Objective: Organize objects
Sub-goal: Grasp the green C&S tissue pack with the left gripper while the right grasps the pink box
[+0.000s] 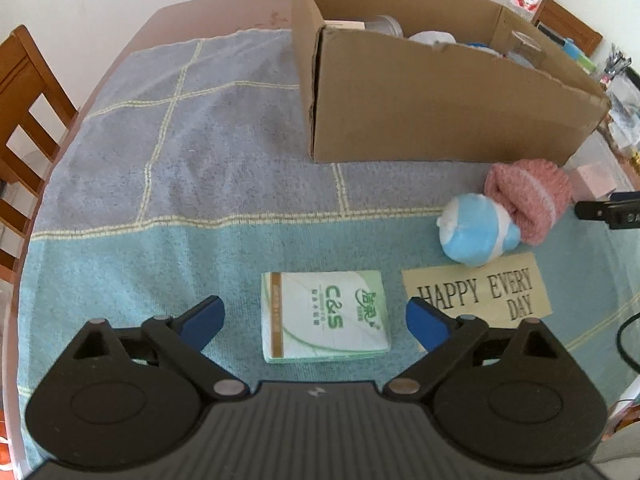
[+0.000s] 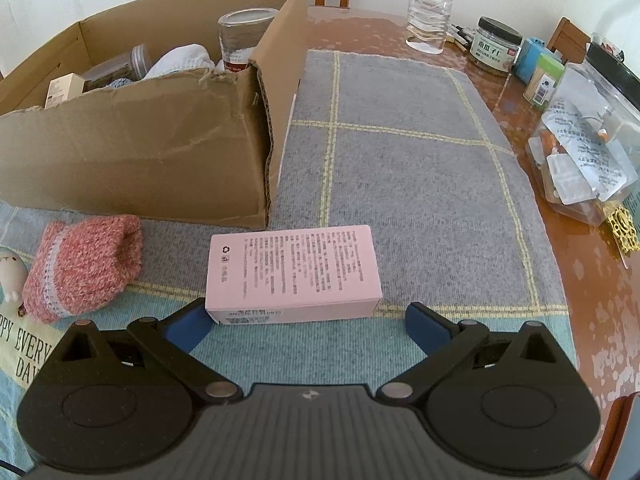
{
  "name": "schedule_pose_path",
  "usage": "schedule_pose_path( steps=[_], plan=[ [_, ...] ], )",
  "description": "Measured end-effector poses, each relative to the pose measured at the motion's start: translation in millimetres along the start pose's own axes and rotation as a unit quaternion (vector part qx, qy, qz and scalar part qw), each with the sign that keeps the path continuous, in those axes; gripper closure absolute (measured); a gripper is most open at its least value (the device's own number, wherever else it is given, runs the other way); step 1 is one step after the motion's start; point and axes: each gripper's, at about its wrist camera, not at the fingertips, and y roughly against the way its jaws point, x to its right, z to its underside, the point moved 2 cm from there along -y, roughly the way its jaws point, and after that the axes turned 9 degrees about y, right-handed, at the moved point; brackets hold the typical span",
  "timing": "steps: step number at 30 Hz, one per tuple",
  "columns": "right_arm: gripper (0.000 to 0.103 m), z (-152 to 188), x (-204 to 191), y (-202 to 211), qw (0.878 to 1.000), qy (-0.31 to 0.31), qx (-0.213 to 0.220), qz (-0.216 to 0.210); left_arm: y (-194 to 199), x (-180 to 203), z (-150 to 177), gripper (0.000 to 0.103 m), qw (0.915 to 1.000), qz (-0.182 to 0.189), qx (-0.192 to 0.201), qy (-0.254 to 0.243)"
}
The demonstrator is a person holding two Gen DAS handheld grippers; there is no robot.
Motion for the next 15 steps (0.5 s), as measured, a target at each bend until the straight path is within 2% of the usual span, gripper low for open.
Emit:
schedule_pose_path(
  steps=[3, 11, 15],
  plan=[
    [0.0, 1.9, -0.3, 0.9, 1.0, 0.005, 0.003, -0.003, -4.1, 1.7, 3.0, 0.015, 1.0, -0.005, -0.001, -0.004],
    [0.0, 0.5, -1.2, 0.3, 1.0, 0.007, 0.005, -0.003, -9.7, 9.8, 0.5, 0.017, 0.9995, -0.03, 0.007, -0.001],
    [0.0, -4.8, -1.0, -1.8, 1.0, 0.015, 0.001, -0.009, -8.4, 12.5, 1.3, 0.022, 0.9995, -0.032, 0.008, 0.0]
  ],
)
